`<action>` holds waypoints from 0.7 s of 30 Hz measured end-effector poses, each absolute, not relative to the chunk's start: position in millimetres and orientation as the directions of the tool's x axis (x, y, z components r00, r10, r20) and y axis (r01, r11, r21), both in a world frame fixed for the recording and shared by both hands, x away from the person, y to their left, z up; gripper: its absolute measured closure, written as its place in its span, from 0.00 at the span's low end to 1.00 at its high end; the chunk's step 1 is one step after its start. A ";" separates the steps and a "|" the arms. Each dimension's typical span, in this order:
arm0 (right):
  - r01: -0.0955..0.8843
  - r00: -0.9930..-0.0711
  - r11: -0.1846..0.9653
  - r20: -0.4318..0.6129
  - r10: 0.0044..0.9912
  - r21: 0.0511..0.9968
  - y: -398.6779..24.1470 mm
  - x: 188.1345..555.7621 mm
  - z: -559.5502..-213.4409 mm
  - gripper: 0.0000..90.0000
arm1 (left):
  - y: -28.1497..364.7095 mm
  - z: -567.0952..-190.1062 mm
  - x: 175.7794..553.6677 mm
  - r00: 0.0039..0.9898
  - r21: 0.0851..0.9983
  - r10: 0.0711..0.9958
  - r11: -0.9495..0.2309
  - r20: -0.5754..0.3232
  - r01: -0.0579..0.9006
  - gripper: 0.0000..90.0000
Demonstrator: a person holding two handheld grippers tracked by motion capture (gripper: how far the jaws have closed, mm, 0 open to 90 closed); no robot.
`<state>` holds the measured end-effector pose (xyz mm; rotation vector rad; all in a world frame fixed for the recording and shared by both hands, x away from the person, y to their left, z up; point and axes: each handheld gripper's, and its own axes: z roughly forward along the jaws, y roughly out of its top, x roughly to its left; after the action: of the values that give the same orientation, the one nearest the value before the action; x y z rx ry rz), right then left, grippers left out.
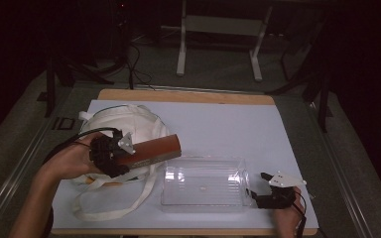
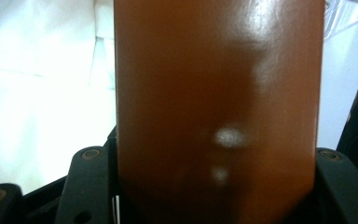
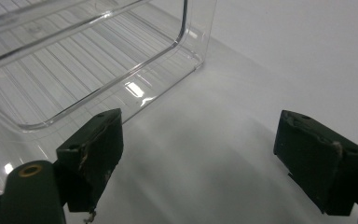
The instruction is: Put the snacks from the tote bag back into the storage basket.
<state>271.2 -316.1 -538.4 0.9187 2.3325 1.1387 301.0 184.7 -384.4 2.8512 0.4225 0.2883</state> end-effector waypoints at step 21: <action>0.388 -0.711 0.454 -0.053 0.701 0.802 -316.1 271.1 -538.3 0.17 | 158.7 -387.7 292.6 0.963 0.257 0.240 -0.945 0.123 0.203 0.48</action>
<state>271.1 -316.1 -538.3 0.9203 2.3315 1.1409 292.6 158.7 -387.7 2.8701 0.3289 0.2231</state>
